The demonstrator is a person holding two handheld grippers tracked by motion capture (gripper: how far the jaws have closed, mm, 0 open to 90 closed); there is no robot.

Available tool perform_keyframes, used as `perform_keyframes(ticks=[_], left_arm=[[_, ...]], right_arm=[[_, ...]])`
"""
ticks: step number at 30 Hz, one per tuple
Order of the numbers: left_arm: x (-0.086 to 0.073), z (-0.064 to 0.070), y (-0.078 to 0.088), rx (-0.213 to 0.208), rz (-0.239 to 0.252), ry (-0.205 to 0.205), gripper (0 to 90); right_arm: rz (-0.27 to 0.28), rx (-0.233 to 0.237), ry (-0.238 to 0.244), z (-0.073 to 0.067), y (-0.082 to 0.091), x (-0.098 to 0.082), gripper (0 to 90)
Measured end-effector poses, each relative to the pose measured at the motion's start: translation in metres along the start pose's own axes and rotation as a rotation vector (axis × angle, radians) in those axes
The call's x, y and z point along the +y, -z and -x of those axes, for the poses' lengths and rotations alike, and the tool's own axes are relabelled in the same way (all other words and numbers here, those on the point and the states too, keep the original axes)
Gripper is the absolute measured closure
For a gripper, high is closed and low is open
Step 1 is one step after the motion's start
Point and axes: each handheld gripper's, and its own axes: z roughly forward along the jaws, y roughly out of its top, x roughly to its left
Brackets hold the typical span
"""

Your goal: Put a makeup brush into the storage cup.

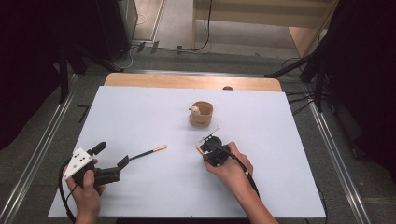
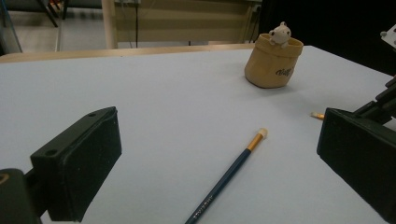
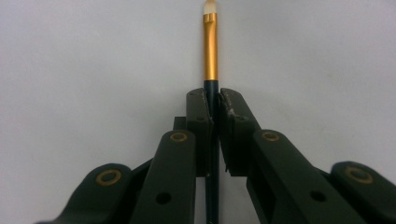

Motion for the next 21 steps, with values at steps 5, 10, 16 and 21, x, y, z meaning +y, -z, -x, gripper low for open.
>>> perform_keyframes(ticks=[5,10,16,21], left_arm=[[0.0,0.0,-0.001,-0.003,0.0,-0.001,0.6],[0.0,0.0,0.0,0.0,-0.002,0.0,0.6],[0.0,0.0,0.0,0.001,0.001,0.003,0.6],[0.0,-0.001,0.0,0.001,0.003,0.004,0.6]], right_arm=[[0.03,0.036,-0.017,0.005,0.001,-0.003,84.8],[0.111,0.068,-0.048,0.01,0.008,-0.007,84.8],[0.175,0.081,-0.046,0.012,0.016,-0.008,84.8],[0.256,0.105,-0.048,0.01,0.022,-0.01,84.8]])
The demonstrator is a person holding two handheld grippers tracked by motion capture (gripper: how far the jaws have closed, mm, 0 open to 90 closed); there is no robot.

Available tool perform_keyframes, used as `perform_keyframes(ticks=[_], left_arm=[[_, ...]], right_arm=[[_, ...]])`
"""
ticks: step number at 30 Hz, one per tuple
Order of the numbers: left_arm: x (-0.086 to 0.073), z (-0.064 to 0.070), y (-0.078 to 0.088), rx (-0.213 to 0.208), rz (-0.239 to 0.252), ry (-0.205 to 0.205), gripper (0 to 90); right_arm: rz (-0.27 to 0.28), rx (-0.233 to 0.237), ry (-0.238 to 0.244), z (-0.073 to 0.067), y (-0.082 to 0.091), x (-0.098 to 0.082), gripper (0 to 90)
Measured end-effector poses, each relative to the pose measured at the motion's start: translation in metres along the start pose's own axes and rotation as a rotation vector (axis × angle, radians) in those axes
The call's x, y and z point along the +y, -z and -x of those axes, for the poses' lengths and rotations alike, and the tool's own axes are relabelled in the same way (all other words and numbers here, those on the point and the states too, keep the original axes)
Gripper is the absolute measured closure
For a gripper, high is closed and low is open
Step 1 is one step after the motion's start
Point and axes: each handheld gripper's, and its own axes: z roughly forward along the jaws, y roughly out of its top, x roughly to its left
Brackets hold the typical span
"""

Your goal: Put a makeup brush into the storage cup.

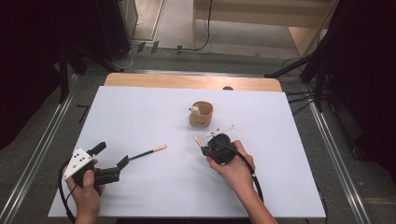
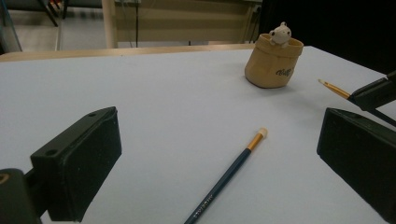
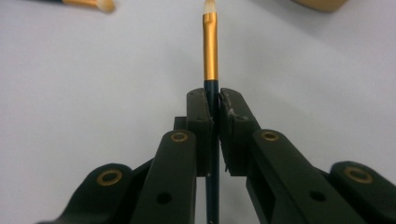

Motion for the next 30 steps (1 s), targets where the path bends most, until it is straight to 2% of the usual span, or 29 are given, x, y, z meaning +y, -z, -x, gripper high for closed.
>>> perform_keyframes(ticks=[9,10,13,17,23,30], left_arm=[[0.0,0.0,0.0,0.0,-0.001,0.002,0.6],[0.0,0.0,0.0,0.0,-0.001,0.002,0.6],[0.0,0.0,0.0,0.0,0.0,0.002,0.6],[0.0,0.001,0.0,-0.002,-0.003,-0.001,0.7],[-0.001,0.001,-0.001,-0.001,-0.002,0.0,0.6],[-0.001,0.001,-0.001,-0.002,-0.002,0.001,0.6]], right_arm=[[0.137,0.013,0.006,-0.002,0.012,0.001,84.8],[0.137,0.013,0.006,-0.002,0.012,0.001,84.8],[0.194,0.013,0.013,-0.001,0.017,0.0,84.8],[0.23,0.026,0.0,0.0,0.02,0.0,84.8],[0.341,0.03,0.013,0.001,0.028,0.0,84.8],[0.411,0.024,0.022,0.002,0.033,0.0,84.8]])
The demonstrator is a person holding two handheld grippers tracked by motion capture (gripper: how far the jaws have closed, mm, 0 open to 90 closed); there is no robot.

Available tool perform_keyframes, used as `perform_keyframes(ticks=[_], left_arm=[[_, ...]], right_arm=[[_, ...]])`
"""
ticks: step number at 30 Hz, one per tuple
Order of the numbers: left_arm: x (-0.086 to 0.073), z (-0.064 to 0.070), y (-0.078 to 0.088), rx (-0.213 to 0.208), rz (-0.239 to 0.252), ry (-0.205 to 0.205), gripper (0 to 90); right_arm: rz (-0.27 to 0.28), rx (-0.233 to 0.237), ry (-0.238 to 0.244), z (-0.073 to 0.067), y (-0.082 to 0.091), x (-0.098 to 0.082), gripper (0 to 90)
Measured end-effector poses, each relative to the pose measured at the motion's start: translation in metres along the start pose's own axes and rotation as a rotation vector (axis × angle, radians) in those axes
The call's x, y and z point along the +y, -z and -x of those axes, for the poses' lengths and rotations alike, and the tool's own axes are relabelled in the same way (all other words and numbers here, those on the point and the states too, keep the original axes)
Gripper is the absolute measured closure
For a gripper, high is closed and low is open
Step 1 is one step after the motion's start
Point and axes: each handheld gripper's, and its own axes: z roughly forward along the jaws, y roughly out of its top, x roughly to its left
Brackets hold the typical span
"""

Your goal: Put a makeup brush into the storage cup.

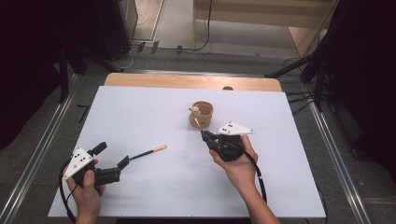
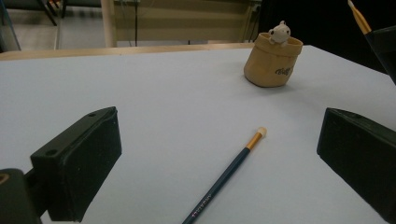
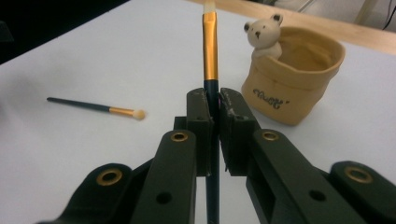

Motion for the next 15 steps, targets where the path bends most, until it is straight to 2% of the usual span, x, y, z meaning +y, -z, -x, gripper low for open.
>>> perform_keyframes(ticks=[15], left_arm=[[0.0,0.0,0.0,-0.001,-0.002,0.0,0.6]], right_arm=[[0.144,-0.03,0.014,0.004,0.012,0.005,84.8]])
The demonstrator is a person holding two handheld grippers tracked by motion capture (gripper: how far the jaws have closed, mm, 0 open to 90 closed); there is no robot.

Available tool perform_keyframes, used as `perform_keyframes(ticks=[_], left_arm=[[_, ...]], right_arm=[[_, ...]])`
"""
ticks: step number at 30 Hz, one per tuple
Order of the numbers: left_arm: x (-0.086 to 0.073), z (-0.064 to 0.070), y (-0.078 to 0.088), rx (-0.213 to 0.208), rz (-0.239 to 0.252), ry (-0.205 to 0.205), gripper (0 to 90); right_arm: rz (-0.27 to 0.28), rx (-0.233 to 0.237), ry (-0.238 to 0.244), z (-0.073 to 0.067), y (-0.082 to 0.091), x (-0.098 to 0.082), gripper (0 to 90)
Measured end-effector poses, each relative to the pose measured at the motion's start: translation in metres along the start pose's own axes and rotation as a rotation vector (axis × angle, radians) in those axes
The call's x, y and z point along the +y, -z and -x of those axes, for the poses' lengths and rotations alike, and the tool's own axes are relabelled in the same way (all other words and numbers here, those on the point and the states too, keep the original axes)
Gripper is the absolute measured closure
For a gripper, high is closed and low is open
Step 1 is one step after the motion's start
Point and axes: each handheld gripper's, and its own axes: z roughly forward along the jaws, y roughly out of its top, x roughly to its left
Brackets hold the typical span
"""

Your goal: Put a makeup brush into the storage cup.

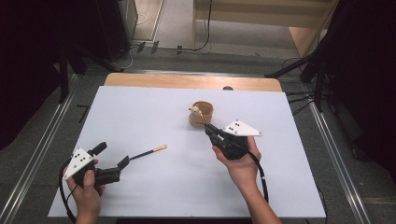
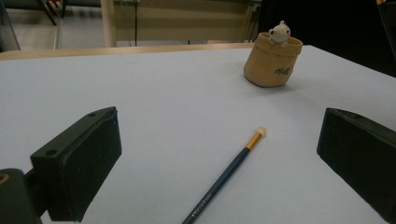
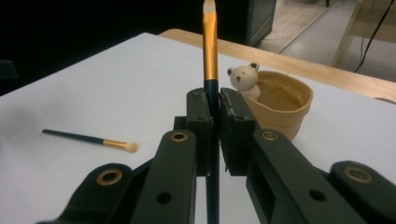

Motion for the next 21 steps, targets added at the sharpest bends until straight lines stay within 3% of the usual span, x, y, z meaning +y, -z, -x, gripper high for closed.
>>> perform_keyframes(ticks=[9,21], left_arm=[[0.0,0.0,0.0,0.0,0.001,-0.001,0.7],[0.0,0.0,0.0,-0.003,-0.001,-0.002,0.7]], right_arm=[[0.058,-0.007,-0.033,0.006,0.002,0.002,84.8],[0.132,-0.007,-0.026,0.012,0.003,0.004,84.8]])
